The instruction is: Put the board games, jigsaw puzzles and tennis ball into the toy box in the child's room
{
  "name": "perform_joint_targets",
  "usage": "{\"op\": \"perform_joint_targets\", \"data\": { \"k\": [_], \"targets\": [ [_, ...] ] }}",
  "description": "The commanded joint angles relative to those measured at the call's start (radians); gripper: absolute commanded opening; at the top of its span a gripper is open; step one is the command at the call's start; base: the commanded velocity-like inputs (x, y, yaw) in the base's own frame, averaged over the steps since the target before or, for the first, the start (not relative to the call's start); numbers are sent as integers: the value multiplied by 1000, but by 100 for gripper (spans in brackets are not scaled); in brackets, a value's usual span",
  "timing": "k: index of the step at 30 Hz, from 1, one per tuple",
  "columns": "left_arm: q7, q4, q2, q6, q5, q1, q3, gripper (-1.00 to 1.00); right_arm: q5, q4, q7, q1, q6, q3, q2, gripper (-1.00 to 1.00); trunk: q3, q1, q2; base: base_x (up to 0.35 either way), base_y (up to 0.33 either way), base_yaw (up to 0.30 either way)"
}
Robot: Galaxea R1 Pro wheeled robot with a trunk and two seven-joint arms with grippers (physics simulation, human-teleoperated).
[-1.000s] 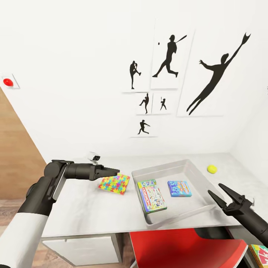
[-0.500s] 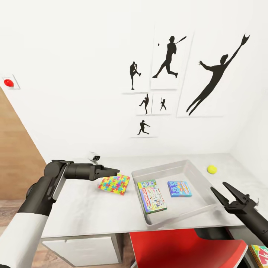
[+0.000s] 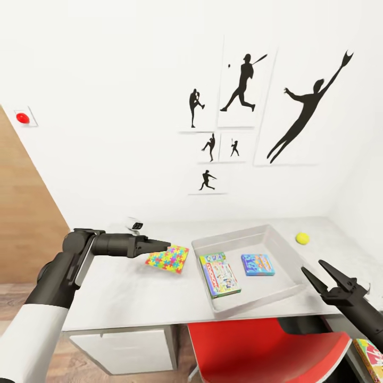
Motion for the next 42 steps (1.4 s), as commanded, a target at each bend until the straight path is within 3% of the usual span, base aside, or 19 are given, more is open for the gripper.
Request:
{"op": "perform_joint_targets", "data": {
  "k": [1, 21, 42],
  "targets": [
    [-3, 0, 1, 11, 1, -1, -2, 100, -1, 0, 1, -1, 5, -1, 0, 100, -1, 0, -2, -226, 152, -24],
    [-3, 0, 2, 11, 2, -1, -2, 100, -1, 0, 1, -1, 5, -2, 0, 100, 0, 0, -2, -42, 41, -2],
    [-3, 0, 3, 11, 3, -1, 0, 100, -1, 2, 0, -1, 4, -1, -1, 100, 20, 0, -2, -75, 254, 37]
  ]
}}
